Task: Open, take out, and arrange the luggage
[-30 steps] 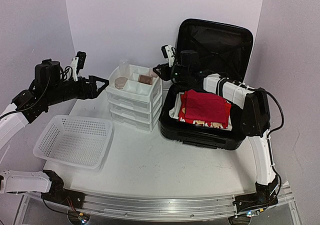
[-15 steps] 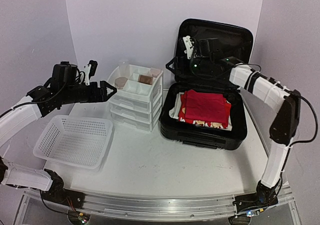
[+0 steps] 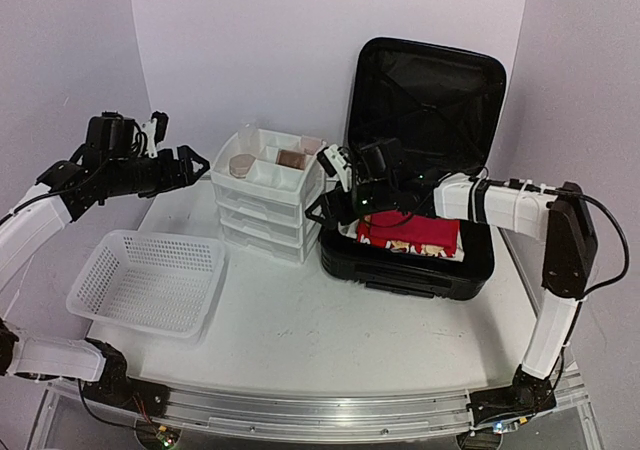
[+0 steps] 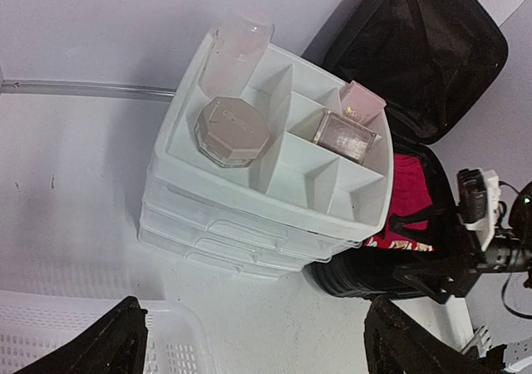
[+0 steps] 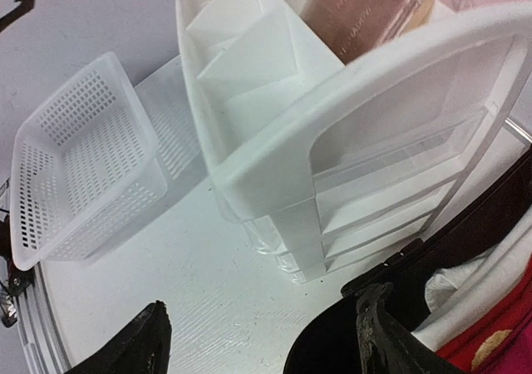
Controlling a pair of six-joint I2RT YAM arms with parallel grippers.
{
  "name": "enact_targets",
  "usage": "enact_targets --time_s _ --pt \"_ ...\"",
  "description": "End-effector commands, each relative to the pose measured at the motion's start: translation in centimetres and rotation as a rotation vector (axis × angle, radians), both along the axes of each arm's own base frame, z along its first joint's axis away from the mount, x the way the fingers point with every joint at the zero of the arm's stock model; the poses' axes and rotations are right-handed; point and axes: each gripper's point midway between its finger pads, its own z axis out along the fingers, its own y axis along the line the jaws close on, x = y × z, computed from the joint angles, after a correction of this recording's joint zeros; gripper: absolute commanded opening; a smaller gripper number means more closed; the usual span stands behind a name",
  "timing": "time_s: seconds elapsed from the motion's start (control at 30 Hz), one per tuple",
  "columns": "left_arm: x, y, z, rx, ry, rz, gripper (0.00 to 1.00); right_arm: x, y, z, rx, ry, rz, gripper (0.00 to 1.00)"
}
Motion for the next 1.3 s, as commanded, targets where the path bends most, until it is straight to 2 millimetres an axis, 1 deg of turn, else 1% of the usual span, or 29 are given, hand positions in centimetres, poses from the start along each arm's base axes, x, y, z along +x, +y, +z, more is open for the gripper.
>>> enact_targets --time_s 0.0,0.03,0.07,0.13,0.23,0.37,0.47,0.57,0.7,0.77,0.8,0.83,0.87,1.03,1.07,1.17,1.27 --pt "-1.7 0.9 3.0 -0.023 -0.08 0.002 0.91 2.7 1.5 0.7 0.106 -0.105 -0.058 0.65" --pt "-1.9 1.1 3.1 -0.02 -0.086 0.005 0.91 3.3 1.6 0.6 0.119 -0.106 -0.083 0.55" --pt "-2.1 1.3 3.2 -0.018 -0.093 0.009 0.91 3.7 1.9 1.0 0.158 -0.121 -0.101 0.52" --pt "-2.5 1.6 3.3 -0.013 -0.103 0.012 0.91 4.0 2.6 1.5 0.232 -0.148 -0.107 0.49" --pt "-3.0 1.9 3.4 -0.006 -0.116 0.012 0.91 4.1 4.1 1.8 0.286 -0.195 -0.1 0.49" --pt "-3.7 2.2 3.6 0.003 -0.134 0.009 0.91 5.4 5.4 0.9 0.291 -0.225 -0.146 0.48" --pt "-4.2 2.4 3.8 0.008 -0.145 0.003 0.91 6.2 6.6 0.0 0.304 -0.237 -0.135 0.48" --pt "-4.8 2.6 3.9 0.009 -0.153 0.001 0.91 7.8 7.5 -0.4 0.294 -0.274 -0.158 0.48" --pt "-5.3 2.9 3.5 0.019 -0.152 -0.003 0.91 10.3 8.7 -1.4 0.275 -0.324 -0.192 0.48" --pt "-5.6 2.9 3.1 0.024 -0.138 -0.007 0.91 11.4 9.4 -2.2 0.259 -0.344 -0.207 0.49" --pt "-5.7 2.9 3.1 0.024 -0.135 -0.01 0.91 12.1 9.6 -3.1 0.242 -0.349 -0.222 0.49" --pt "-5.8 2.8 2.9 0.025 -0.129 -0.016 0.91 12.7 9.6 -2.9 0.235 -0.365 -0.244 0.5" --pt "-5.9 2.8 2.9 0.024 -0.127 -0.02 0.91 13.5 9.4 -3.6 0.214 -0.376 -0.278 0.5" --pt "-6.2 2.7 2.4 0.023 -0.105 -0.032 0.91 16.4 8.3 -4.9 0.137 -0.435 -0.413 0.51" --pt "-6.2 2.6 2.4 0.019 -0.101 -0.033 0.91 16.8 8.4 -4.7 0.13 -0.452 -0.427 0.52" --pt "-6.1 2.3 2.1 0.012 -0.086 -0.046 0.91 18.3 7.9 -5.3 0.093 -0.479 -0.489 0.52" --pt "-6.0 1.9 2.0 -0.001 -0.073 -0.058 0.91 19.7 7.7 -5.4 0.091 -0.494 -0.52 0.54"
